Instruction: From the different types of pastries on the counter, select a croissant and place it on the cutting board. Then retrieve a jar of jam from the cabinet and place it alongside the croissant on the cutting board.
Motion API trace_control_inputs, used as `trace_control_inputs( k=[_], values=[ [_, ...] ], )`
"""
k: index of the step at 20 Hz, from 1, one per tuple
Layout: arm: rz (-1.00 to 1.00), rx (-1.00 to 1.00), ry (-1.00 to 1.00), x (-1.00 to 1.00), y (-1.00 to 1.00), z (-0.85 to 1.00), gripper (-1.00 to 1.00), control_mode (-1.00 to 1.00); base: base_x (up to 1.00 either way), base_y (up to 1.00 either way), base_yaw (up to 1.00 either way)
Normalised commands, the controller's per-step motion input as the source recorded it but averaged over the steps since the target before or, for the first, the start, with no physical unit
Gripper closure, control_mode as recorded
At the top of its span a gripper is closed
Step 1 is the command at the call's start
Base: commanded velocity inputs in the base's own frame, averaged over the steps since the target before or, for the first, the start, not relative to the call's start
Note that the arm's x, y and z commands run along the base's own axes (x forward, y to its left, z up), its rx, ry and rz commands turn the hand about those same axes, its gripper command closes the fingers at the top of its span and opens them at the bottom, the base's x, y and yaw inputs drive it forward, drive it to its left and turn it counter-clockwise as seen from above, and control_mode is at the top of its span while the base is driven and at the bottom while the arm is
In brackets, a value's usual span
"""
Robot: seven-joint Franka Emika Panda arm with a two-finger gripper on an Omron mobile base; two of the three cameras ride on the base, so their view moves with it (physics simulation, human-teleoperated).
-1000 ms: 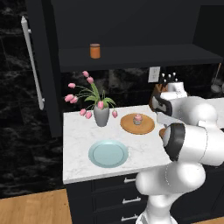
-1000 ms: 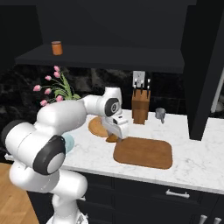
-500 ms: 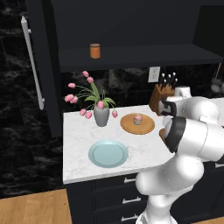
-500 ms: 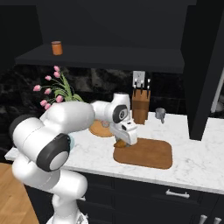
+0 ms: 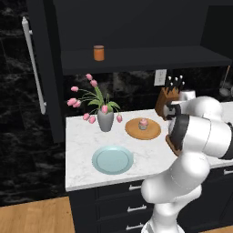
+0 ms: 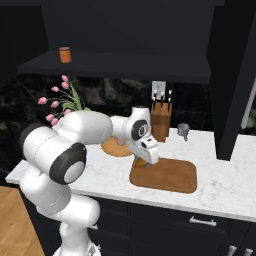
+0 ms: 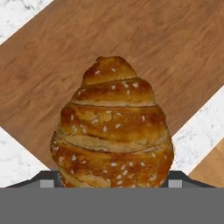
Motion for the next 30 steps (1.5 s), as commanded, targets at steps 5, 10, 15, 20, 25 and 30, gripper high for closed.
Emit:
trace_control_inputs(
  k=[5, 10, 15, 20, 25, 30],
  values=[
    [0.0, 0.0, 0.0, 0.15, -0.16, -0.36, 1.0, -1.0, 0.0, 0.0, 0.0],
    [0.0, 0.0, 0.0, 0.21, -0.01, -0.07, -1.0, -1.0, 0.0, 0.0, 0.0],
    [0.0, 0.0, 0.0, 0.06, -0.09, 0.0, -1.0, -1.0, 0.0, 0.0, 0.0],
    [0.0, 0.0, 0.0, 0.0, -0.1, 0.0, -1.0, -1.0, 0.0, 0.0, 0.0],
    [0.0, 0.0, 0.0, 0.01, -0.07, 0.07, -1.0, -1.0, 0.0, 0.0, 0.0],
    [0.0, 0.0, -0.14, -0.04, 0.16, 0.96, -1.0, -1.0, 0.0, 0.0, 0.0]
  ],
)
